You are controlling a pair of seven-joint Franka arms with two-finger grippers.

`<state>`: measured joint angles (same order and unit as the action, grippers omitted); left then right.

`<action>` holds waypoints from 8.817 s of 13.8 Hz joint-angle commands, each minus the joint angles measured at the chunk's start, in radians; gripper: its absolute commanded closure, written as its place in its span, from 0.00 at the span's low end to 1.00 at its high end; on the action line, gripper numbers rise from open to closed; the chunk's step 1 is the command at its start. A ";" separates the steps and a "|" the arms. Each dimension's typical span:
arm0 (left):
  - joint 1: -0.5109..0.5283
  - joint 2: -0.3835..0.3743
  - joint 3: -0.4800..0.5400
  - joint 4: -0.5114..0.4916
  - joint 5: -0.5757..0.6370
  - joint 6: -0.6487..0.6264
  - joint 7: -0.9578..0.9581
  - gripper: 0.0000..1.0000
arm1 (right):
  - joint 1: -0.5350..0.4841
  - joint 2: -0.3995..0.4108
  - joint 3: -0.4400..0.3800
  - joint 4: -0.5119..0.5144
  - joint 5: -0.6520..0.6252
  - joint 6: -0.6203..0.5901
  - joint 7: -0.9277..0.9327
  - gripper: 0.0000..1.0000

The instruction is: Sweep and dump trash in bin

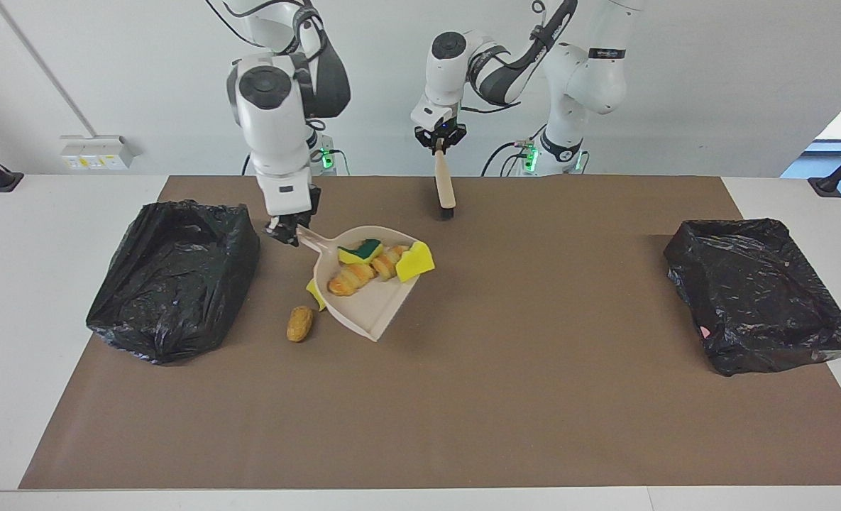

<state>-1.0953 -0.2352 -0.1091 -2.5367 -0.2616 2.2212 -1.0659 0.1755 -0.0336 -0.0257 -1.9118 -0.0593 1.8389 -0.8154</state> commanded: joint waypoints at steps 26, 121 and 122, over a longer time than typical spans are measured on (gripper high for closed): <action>0.183 0.112 0.014 0.139 -0.025 -0.131 0.270 0.91 | -0.519 -0.038 -0.057 -0.049 -0.887 0.217 -0.541 1.00; 0.525 0.626 0.011 0.757 0.278 0.065 0.639 0.15 | 0.586 -0.205 0.231 -0.550 0.485 0.245 1.842 1.00; 0.522 0.626 0.011 0.759 0.292 0.060 0.639 0.32 | 0.552 -0.236 0.231 -0.550 0.455 0.177 1.829 1.00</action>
<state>-0.5540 0.3821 -0.1137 -1.8029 -0.0048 2.2903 -0.4011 0.7866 -0.1867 0.2009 -2.4496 0.4447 2.1161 1.0286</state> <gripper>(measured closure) 0.079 0.736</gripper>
